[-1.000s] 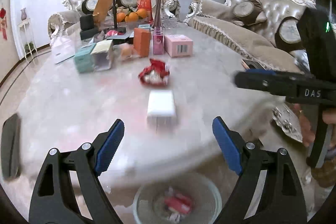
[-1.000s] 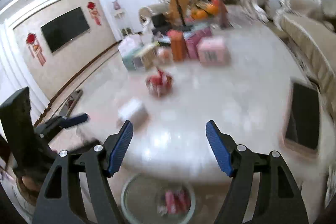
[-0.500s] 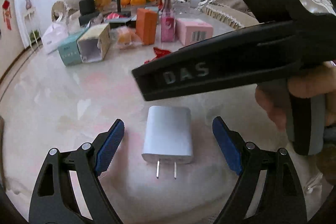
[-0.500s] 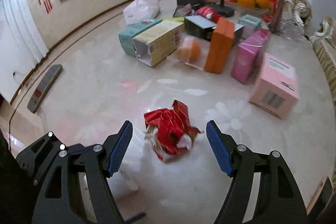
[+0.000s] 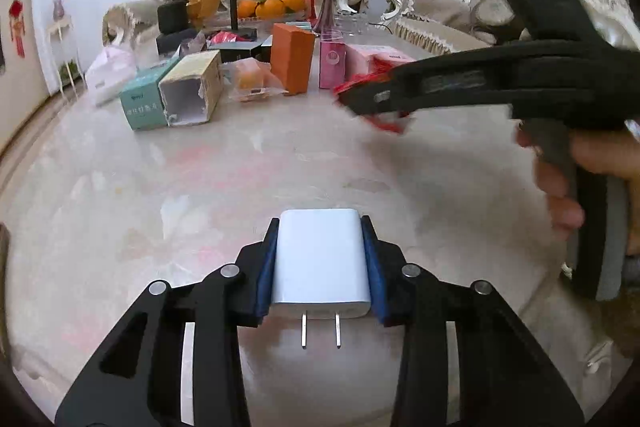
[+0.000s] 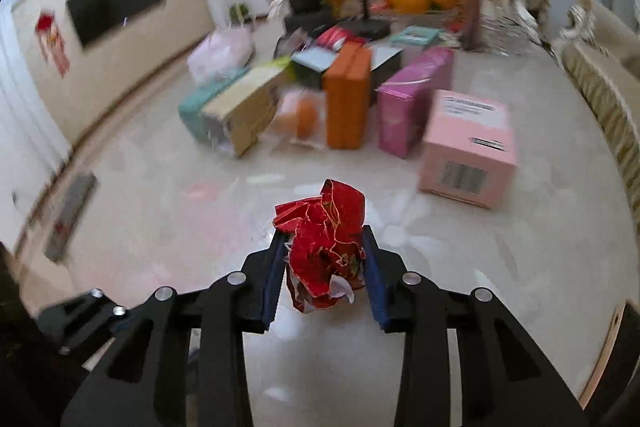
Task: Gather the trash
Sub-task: 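Grasp the white charger with the left tool while the right tool grasps the red wrapper, then lower both items over the wastebasket and open both tools to drop them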
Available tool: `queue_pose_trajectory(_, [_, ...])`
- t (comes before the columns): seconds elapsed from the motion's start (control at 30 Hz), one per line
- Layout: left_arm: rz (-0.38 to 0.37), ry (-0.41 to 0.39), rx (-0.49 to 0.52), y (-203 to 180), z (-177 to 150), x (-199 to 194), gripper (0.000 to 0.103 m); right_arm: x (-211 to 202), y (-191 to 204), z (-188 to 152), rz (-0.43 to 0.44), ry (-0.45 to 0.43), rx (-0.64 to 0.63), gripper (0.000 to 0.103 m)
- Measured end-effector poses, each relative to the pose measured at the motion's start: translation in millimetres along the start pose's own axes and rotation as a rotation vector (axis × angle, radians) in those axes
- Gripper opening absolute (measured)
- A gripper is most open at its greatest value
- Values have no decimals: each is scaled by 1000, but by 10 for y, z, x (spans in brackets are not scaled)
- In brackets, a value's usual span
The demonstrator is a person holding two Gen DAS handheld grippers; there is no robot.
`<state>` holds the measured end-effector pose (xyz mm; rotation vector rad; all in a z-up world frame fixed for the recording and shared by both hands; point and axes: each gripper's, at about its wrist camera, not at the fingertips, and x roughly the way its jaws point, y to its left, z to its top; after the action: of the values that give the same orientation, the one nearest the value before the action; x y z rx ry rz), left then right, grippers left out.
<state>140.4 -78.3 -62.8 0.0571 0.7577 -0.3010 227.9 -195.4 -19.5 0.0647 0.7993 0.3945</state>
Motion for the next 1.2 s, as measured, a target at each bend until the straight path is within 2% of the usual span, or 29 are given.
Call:
queue_pose_trajectory(0.17, [-43,-81,-16,104,17,-480,38,-650,-19,-321,84,-115,53,34])
queue_pose_trajectory(0.23, [-76,-100,-37,178,-26,-775,38,-933,18,-566,100,-155,51,34])
queue_pose_trajectory(0.3, [-116,-112,-63,228,-114,-1012,38,-1179,53,-862,155,-167,78,34])
queue_pose_trajectory(0.4, [-133,-90,-63,204,-393,-1318,38,-1325,142,-1210,231,-118,103,34])
queue_pose_trajectory(0.43, [-138,-71,-64,181,-472,-1361,38,-1329,212,-1356,262,-72,114,34])
queue_pose_trajectory(0.5, [-153,7,-55,112,-736,-1397,38,-1276,361,-1613,298,12,111,35])
queue_pose_trajectory(0.63, [-147,170,-31,-11,-1246,-1169,38,-802,572,-2063,281,210,119,35])
queue_pose_trajectory(0.8, [-148,406,-28,-15,-1786,-320,38,35,514,-2407,187,413,137,35])
queue_pose_trajectory(0.9, [-134,504,3,-23,-1945,138,38,467,487,-2518,123,505,119,34])
queue_pose_trajectory(1.07, [-101,563,40,-9,-2069,416,38,724,571,-2663,92,549,105,34])
queue_pose_trajectory(1.2, [-107,600,-19,37,-2172,483,38,777,588,-2744,83,557,97,35])
